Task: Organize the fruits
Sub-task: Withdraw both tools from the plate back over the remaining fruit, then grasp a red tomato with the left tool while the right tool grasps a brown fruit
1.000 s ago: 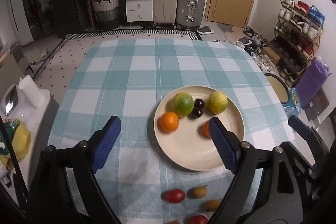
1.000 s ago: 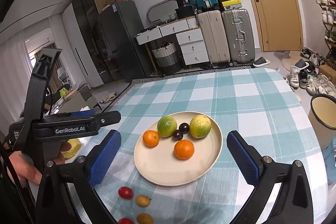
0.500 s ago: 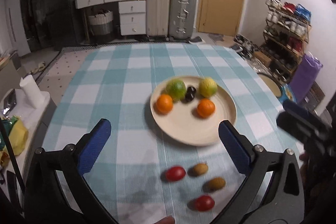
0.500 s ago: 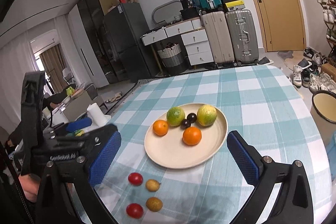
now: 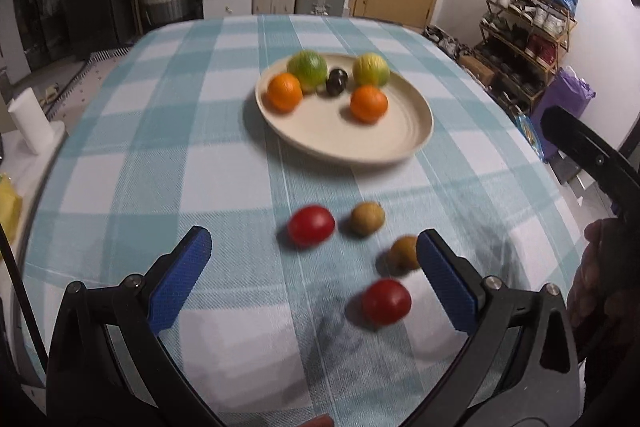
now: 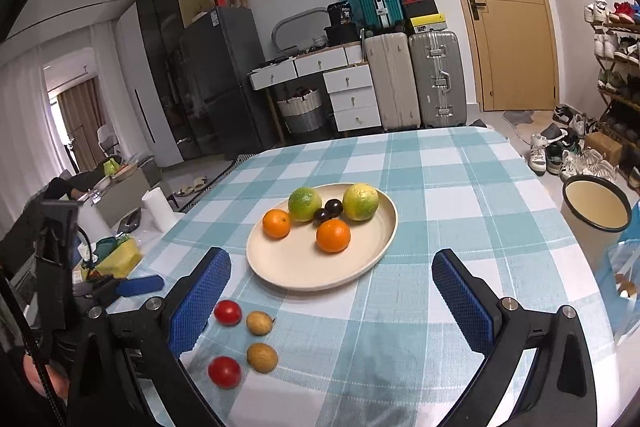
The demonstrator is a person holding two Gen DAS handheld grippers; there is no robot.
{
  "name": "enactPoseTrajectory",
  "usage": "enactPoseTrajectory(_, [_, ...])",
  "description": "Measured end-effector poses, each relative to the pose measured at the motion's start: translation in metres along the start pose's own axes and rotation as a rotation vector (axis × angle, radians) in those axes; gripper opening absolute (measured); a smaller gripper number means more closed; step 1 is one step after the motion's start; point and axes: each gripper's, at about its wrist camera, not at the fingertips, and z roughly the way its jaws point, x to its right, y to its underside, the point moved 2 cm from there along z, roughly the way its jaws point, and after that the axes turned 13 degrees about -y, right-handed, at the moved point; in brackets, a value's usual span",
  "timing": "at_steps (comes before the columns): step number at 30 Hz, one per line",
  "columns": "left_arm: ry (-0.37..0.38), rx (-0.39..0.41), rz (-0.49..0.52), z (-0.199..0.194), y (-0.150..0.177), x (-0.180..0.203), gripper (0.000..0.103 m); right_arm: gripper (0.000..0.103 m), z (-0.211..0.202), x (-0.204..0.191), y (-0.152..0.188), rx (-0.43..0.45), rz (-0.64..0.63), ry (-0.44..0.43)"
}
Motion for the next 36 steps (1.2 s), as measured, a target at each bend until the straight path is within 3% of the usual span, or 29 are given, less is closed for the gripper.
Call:
enactPoseTrajectory(16, [0.016,-0.068,0.121,0.014,0.033,0.022,0.102,0.103,0.006,-0.008,0.028,-0.083,-0.02,0.014])
enactPoseTrajectory(20, [0.028,-0.063,0.116,0.013,0.035,0.023,0.096,0.103,0.008,-0.01,0.033,-0.097,-0.01,0.008])
enactPoseTrajectory(21, [0.031,-0.061,0.112,0.013,0.035,0.022,0.085,0.103,0.009,-0.01,0.034,-0.099,-0.011,0.007])
enactPoseTrajectory(26, [0.111,-0.071,0.067,0.011,0.032,0.017,0.062,0.103,0.01,-0.011,0.038,-0.118,-0.005,-0.011])
enactPoseTrajectory(31, [0.224,-0.089,0.071,0.01,0.032,0.021,0.026,0.103,0.008,-0.003,0.04,-0.111,0.058,-0.03])
enactPoseTrajectory(36, [0.203,-0.087,0.086,0.007,0.032,0.024,0.026,0.103,0.009,0.001,0.042,-0.117,0.089,-0.034])
